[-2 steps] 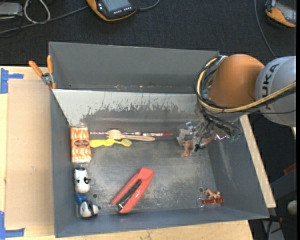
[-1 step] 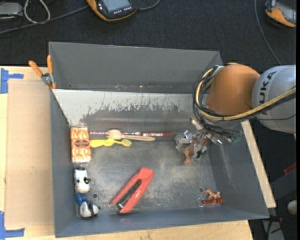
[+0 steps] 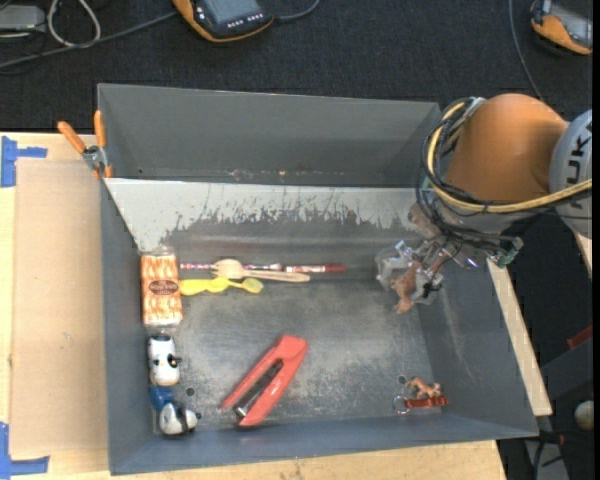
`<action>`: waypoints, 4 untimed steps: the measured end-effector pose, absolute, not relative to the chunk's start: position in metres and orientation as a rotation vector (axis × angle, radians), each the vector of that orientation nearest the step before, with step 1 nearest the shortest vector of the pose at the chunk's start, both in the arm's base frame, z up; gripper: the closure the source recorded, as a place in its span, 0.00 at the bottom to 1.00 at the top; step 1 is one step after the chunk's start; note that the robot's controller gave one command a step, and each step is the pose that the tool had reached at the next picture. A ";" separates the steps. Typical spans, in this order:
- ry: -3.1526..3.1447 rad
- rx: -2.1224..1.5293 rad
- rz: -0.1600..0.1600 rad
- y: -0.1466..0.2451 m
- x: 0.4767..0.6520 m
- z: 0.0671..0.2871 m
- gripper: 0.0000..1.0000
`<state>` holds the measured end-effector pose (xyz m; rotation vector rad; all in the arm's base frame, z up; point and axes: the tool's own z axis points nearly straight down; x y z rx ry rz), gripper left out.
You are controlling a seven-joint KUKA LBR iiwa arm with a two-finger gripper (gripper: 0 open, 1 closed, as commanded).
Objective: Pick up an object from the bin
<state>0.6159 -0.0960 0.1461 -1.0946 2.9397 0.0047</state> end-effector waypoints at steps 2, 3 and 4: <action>2.904 -1.204 0.015 -0.107 0.611 0.144 1.00; 2.769 -1.473 0.008 -0.114 0.615 0.135 1.00; 2.640 -1.687 0.006 -0.136 0.582 0.083 1.00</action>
Offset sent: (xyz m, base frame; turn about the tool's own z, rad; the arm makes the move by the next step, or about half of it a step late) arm -0.0002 0.0054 0.2001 0.0780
